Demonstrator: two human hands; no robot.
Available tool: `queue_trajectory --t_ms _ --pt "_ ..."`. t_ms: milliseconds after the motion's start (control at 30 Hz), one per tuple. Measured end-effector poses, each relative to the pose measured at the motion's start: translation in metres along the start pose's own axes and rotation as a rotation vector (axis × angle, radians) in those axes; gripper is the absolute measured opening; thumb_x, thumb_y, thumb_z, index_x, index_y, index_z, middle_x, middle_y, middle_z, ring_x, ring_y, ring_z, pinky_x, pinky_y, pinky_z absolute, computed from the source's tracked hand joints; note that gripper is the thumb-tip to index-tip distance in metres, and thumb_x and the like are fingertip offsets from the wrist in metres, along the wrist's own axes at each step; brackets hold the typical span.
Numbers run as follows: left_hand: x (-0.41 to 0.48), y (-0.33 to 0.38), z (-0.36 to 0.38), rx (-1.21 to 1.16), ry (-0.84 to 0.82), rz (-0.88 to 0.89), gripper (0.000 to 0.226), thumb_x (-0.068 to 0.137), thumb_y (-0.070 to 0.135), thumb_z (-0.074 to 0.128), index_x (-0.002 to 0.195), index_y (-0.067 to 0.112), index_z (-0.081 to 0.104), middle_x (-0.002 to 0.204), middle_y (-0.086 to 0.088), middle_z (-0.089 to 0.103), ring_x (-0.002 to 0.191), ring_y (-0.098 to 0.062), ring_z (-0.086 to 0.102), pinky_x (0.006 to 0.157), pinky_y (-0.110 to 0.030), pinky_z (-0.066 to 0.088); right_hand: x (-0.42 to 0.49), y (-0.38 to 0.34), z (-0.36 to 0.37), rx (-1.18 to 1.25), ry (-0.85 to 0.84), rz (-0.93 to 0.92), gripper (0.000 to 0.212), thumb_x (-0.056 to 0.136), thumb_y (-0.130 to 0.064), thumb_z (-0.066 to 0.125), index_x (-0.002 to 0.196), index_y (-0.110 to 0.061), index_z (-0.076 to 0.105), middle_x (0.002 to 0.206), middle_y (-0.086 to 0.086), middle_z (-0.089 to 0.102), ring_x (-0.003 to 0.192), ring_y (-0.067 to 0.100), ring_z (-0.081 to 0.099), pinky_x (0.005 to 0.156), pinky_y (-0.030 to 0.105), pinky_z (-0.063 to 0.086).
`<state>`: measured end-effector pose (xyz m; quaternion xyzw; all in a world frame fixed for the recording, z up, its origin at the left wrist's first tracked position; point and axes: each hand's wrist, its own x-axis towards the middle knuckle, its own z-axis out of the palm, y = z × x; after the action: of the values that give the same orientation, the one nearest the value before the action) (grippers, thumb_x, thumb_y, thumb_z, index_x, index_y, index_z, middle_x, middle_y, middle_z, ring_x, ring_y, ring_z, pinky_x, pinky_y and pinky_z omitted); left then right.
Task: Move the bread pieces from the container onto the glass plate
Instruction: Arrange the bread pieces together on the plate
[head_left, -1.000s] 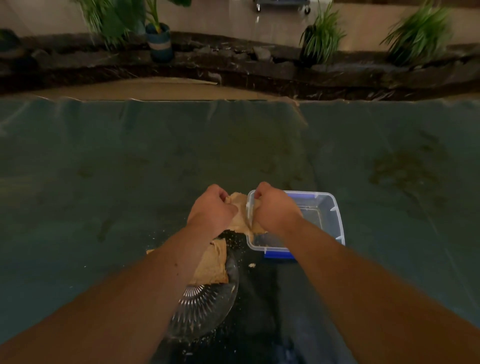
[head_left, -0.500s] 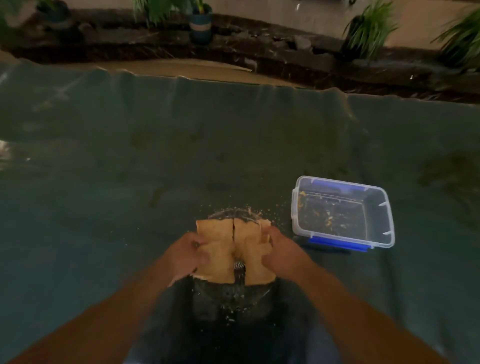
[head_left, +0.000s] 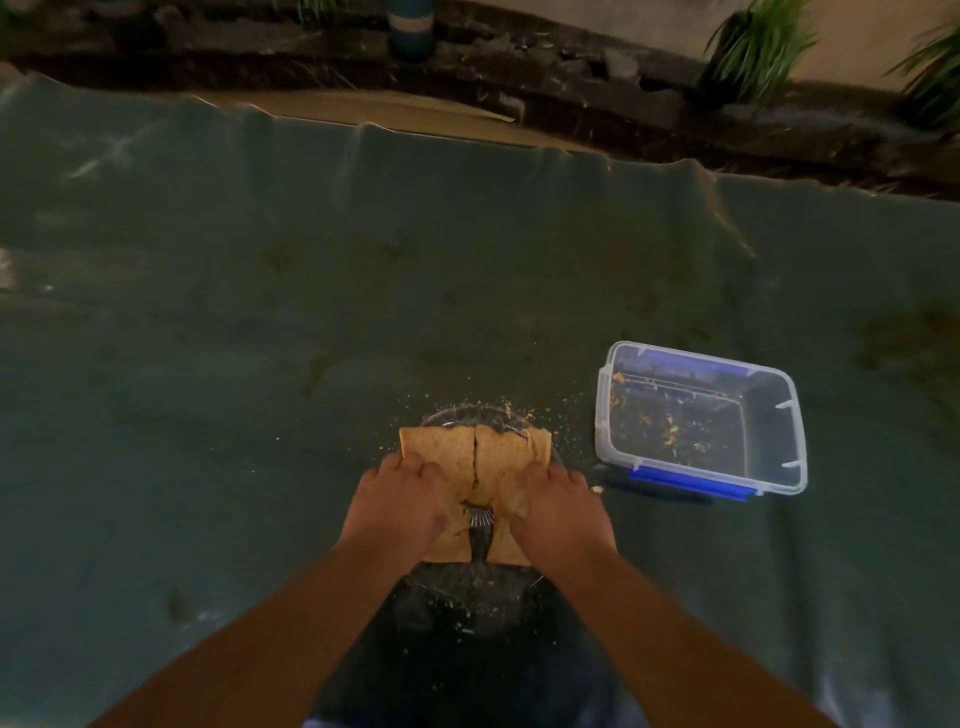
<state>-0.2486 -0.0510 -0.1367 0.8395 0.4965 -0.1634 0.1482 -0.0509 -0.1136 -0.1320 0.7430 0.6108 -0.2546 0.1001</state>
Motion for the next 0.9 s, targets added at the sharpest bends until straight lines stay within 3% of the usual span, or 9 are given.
queue_trajectory --t_ms 100,200,300,400,500,567,667,767,900 --pt "0.003 -0.003 -0.001 0.001 0.011 0.007 0.049 0.093 0.045 0.066 0.135 0.022 0.054 0.133 -0.003 0.056 0.123 -0.025 0.049 0.103 -0.042 0.047 0.002 0.001 -0.001 -0.068 0.012 -0.068 0.061 0.097 -0.047 0.06 0.148 -0.021 0.041 0.147 0.014 0.049 0.132 0.034 0.046 0.108 0.049 0.042" --pt "0.005 -0.006 0.0 -0.091 0.024 0.022 0.032 0.095 0.039 0.064 0.123 0.023 0.059 0.122 -0.001 0.059 0.116 -0.023 0.053 0.096 -0.04 0.051 0.006 0.002 -0.002 -0.063 -0.001 -0.063 0.056 0.096 -0.048 0.062 0.141 -0.019 0.048 0.141 0.013 0.051 0.128 0.033 0.046 0.106 0.047 0.043" --pt "0.004 -0.008 -0.003 -0.335 -0.043 -0.005 0.011 0.096 0.03 0.066 0.106 0.027 0.065 0.107 0.004 0.069 0.098 -0.017 0.063 0.084 -0.037 0.057 0.011 0.003 -0.007 0.084 -0.064 -0.104 0.036 0.097 -0.029 0.063 0.13 -0.019 0.053 0.128 0.009 0.059 0.121 0.029 0.054 0.099 0.045 0.052" --pt "0.003 -0.009 -0.003 -0.405 -0.16 -0.025 0.012 0.095 0.03 0.069 0.105 0.031 0.065 0.107 0.007 0.071 0.093 -0.013 0.064 0.08 -0.033 0.056 0.012 0.004 -0.009 0.171 -0.151 -0.112 0.025 0.095 -0.012 0.06 0.117 -0.022 0.054 0.102 0.003 0.063 0.094 0.024 0.063 0.082 0.045 0.058" --pt "0.0 -0.006 0.001 -0.373 -0.223 -0.012 0.017 0.094 0.031 0.069 0.111 0.03 0.066 0.111 0.006 0.07 0.095 -0.015 0.063 0.08 -0.032 0.053 0.009 0.003 -0.002 0.158 -0.198 -0.149 0.027 0.095 -0.01 0.054 0.119 -0.023 0.052 0.098 0.002 0.062 0.09 0.024 0.062 0.076 0.042 0.057" --pt "-0.004 -0.002 0.001 -0.262 -0.207 0.041 0.023 0.095 0.033 0.065 0.116 0.027 0.062 0.112 0.002 0.065 0.099 -0.019 0.06 0.083 -0.036 0.055 0.004 0.002 0.0 0.107 -0.144 -0.184 0.026 0.095 -0.009 0.051 0.119 -0.02 0.052 0.103 0.006 0.06 0.096 0.025 0.058 0.076 0.039 0.053" --pt "-0.006 0.003 0.001 -0.082 -0.099 0.134 0.039 0.092 0.044 0.062 0.125 0.024 0.054 0.119 0.0 0.056 0.11 -0.022 0.053 0.087 -0.038 0.051 0.001 -0.001 0.001 0.023 0.034 -0.268 0.031 0.096 -0.014 0.046 0.126 -0.016 0.054 0.119 0.009 0.055 0.112 0.029 0.05 0.091 0.042 0.046" --pt "-0.001 0.004 0.004 -0.031 -0.068 0.126 0.05 0.091 0.051 0.059 0.132 0.025 0.049 0.128 0.0 0.051 0.117 -0.022 0.047 0.096 -0.041 0.049 0.002 -0.002 0.003 -0.016 -0.019 -0.306 0.04 0.102 -0.025 0.038 0.141 -0.02 0.048 0.137 0.012 0.052 0.128 0.034 0.045 0.107 0.05 0.042" --pt "0.005 0.002 0.009 0.023 -0.08 0.115 0.069 0.084 0.058 0.066 0.139 0.025 0.042 0.139 -0.002 0.044 0.126 -0.025 0.041 0.105 -0.047 0.045 0.01 0.001 0.005 -0.108 -0.077 -0.256 0.052 0.105 -0.033 0.033 0.155 -0.019 0.034 0.16 0.02 0.035 0.151 0.042 0.024 0.123 0.058 0.023"
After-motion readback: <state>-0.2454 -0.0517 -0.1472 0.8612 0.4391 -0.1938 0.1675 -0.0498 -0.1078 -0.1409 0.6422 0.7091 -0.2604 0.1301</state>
